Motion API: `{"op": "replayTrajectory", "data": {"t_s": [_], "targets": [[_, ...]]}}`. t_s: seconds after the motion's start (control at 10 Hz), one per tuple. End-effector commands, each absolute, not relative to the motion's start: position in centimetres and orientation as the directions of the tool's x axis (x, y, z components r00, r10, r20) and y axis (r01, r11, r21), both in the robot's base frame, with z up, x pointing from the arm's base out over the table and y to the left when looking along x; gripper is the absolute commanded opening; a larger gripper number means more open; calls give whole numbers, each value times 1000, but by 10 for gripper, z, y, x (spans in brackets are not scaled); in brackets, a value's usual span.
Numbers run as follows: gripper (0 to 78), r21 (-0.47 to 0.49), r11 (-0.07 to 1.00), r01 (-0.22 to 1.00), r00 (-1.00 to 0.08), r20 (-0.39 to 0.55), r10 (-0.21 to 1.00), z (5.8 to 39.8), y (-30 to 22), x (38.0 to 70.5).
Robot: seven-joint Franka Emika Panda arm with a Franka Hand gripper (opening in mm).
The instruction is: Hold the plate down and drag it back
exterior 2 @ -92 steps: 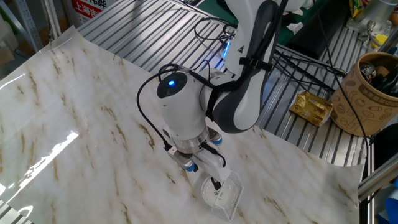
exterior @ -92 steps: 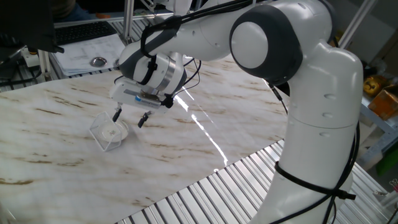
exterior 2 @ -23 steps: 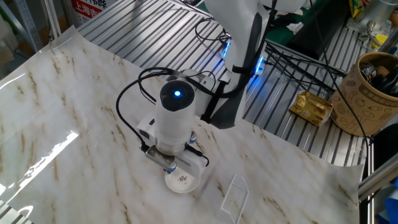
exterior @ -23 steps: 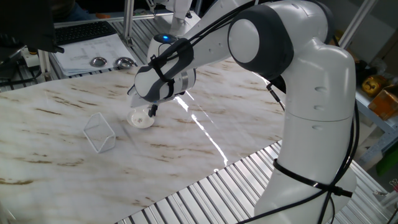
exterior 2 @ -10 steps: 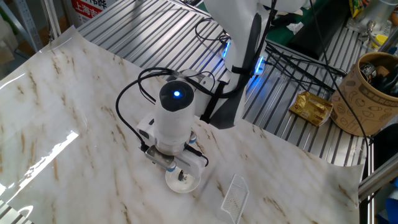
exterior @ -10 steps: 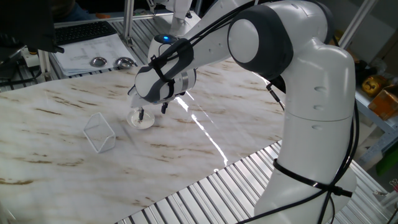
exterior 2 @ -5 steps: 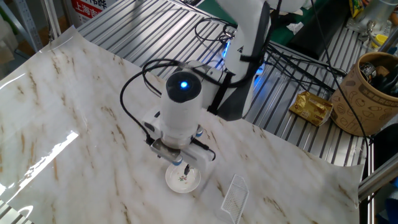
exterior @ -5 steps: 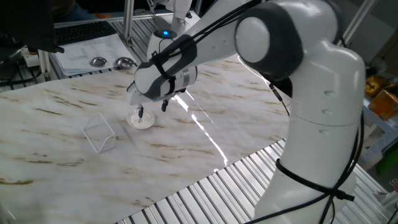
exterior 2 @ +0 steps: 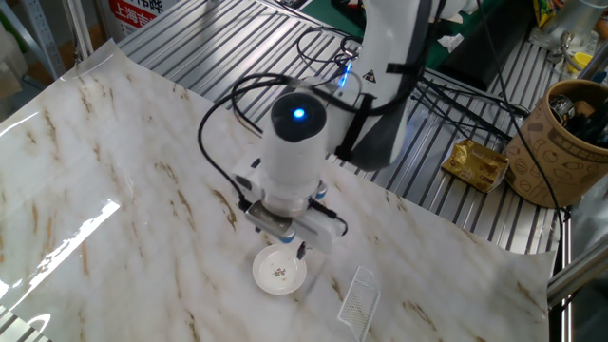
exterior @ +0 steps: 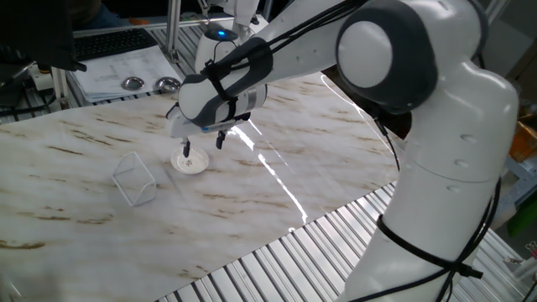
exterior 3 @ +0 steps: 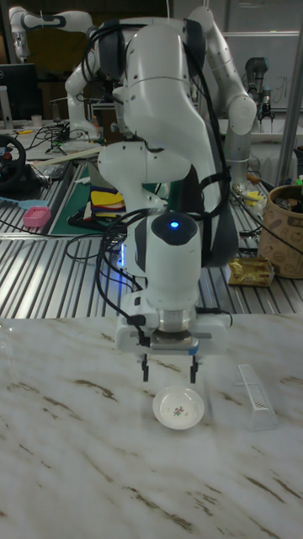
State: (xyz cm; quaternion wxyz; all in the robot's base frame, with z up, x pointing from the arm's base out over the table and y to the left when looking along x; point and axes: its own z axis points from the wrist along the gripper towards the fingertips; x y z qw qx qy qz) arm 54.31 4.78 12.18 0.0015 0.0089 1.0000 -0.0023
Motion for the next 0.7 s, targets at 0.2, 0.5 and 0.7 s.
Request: {"op": "replayTrajectory", "data": {"t_s": [0.2, 0.5, 0.7], "targets": [[772, 24, 999, 24, -1000, 0, 24, 135, 61, 534], [772, 48, 999, 20, -1000, -1, 20, 138, 61, 532], [772, 75, 997, 22, -1000, 3, 22, 139, 63, 531]]}}
